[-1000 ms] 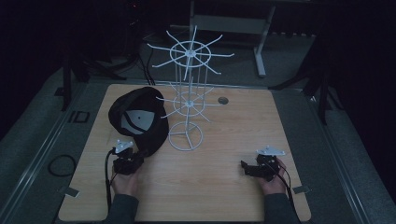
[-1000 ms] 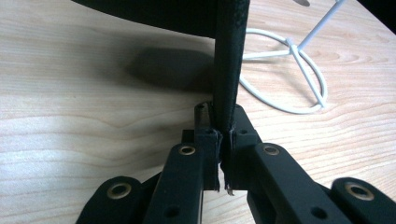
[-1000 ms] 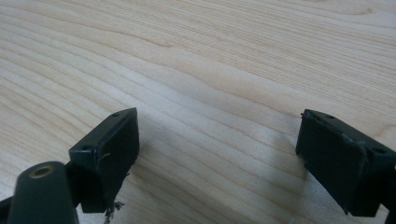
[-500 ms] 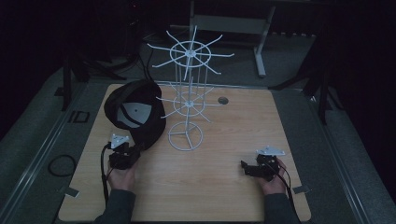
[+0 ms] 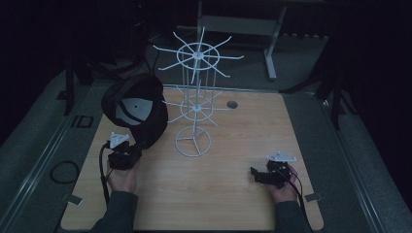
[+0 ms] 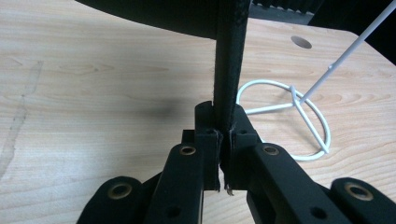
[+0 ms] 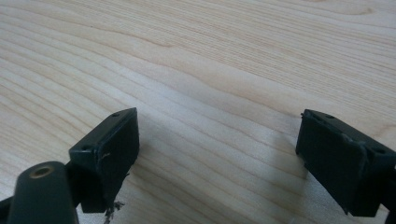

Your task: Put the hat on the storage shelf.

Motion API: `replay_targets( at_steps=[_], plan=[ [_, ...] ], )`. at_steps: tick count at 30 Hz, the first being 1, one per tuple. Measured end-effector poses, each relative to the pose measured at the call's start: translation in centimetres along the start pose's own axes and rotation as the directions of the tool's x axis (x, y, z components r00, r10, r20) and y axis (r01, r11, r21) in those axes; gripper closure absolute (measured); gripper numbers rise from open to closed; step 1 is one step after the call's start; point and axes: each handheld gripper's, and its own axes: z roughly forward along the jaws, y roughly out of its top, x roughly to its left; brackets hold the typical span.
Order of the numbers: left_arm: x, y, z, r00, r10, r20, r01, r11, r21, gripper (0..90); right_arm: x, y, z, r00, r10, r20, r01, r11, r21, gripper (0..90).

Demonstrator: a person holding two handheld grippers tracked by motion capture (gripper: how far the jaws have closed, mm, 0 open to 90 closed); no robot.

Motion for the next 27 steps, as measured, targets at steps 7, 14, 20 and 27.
replay_targets(
  at_steps=[7, 14, 20, 27],
  plan=[
    [0.1, 0.5, -0.2, 1.0000, 0.008, 0.001, -0.008, 1.0000, -0.003, 86.7, 0.0, 0.0, 0.0, 1.0000, 0.000, 0.000, 0.000, 1.000, 0.000, 13.1],
    [0.1, 1.1, -0.3, 0.9998, 0.020, 0.008, -0.020, 0.9998, -0.005, 86.7, 0.0, 0.0, 0.0, 1.0000, 0.000, 0.000, 0.000, 1.000, 0.000, 13.1],
    [0.2, 1.5, -0.5, 0.9993, 0.036, 0.008, -0.035, 0.9993, -0.010, 86.7, 0.0, 0.0, 0.0, 1.0000, -0.001, 0.000, 0.001, 1.000, -0.001, 13.1],
    [0.5, 2.2, -1.0, 0.9984, 0.055, 0.009, -0.055, 0.9983, -0.019, 86.7, 0.0, 0.0, 0.0, 1.0000, 0.000, 0.000, 0.000, 1.000, -0.002, 13.1]
  ],
)
